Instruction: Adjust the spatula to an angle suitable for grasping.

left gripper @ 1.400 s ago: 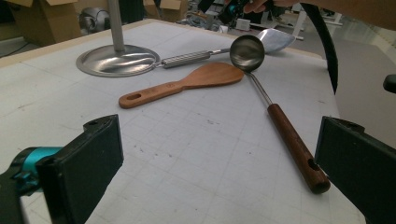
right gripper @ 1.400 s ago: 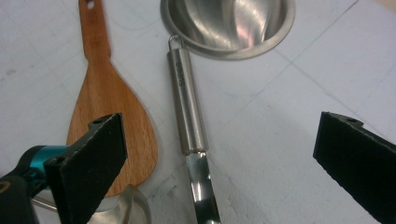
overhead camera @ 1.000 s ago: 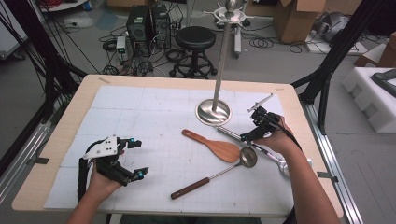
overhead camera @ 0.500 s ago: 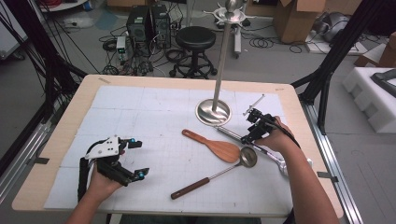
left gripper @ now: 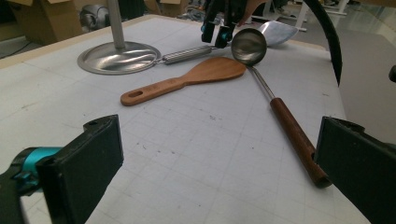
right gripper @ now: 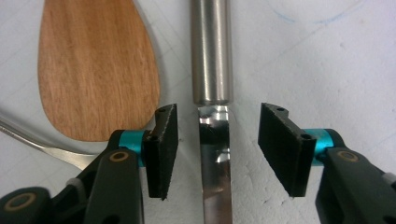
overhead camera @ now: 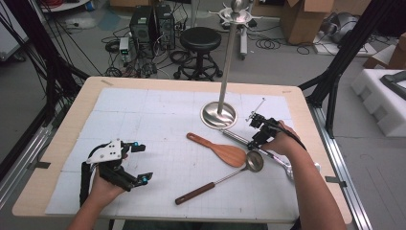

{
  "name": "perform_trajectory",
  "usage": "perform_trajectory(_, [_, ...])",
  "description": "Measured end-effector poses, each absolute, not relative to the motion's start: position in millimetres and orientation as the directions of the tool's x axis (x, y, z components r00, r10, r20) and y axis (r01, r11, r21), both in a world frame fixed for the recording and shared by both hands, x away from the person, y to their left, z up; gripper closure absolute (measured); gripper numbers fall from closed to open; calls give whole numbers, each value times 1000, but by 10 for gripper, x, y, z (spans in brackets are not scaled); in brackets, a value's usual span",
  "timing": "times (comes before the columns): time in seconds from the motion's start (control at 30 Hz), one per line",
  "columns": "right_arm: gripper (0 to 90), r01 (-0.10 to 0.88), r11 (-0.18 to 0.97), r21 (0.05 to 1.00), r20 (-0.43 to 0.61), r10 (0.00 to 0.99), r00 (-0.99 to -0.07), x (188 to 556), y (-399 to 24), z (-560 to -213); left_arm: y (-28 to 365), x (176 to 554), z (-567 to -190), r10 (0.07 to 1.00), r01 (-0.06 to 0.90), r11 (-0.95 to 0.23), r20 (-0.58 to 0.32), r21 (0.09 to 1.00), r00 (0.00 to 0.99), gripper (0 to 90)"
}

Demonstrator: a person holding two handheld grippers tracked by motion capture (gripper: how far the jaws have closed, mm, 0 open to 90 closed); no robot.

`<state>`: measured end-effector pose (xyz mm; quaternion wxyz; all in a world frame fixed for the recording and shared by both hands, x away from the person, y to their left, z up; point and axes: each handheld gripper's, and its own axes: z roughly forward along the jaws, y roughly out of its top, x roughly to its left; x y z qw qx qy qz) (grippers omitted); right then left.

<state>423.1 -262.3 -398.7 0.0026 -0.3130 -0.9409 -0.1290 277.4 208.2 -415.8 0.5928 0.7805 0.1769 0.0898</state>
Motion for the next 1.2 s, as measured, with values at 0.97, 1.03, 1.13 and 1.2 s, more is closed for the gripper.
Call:
perform_trajectory(0.97, [608, 552, 819, 156, 36, 554, -832, 4279, -2538, -4110, 2064, 2775, -4155, 381, 161, -251, -55, 954, 923, 17])
perform_trajectory(1.03, [637, 556, 817, 152, 25, 559, -829, 4269, -2525, -4108, 2062, 2771, -4151, 381, 160, -251, -55, 955, 923, 17])
perform_trajectory(1.13, [702, 544, 825, 151, -1, 550, -835, 4262, -2514, -4107, 2060, 2770, -4150, 381, 161, -253, -55, 954, 923, 17])
perform_trajectory(1.2, [727, 538, 830, 149, -7, 545, -839, 4259, -2508, -4106, 2060, 2766, -4149, 381, 162, -253, -55, 954, 923, 17])
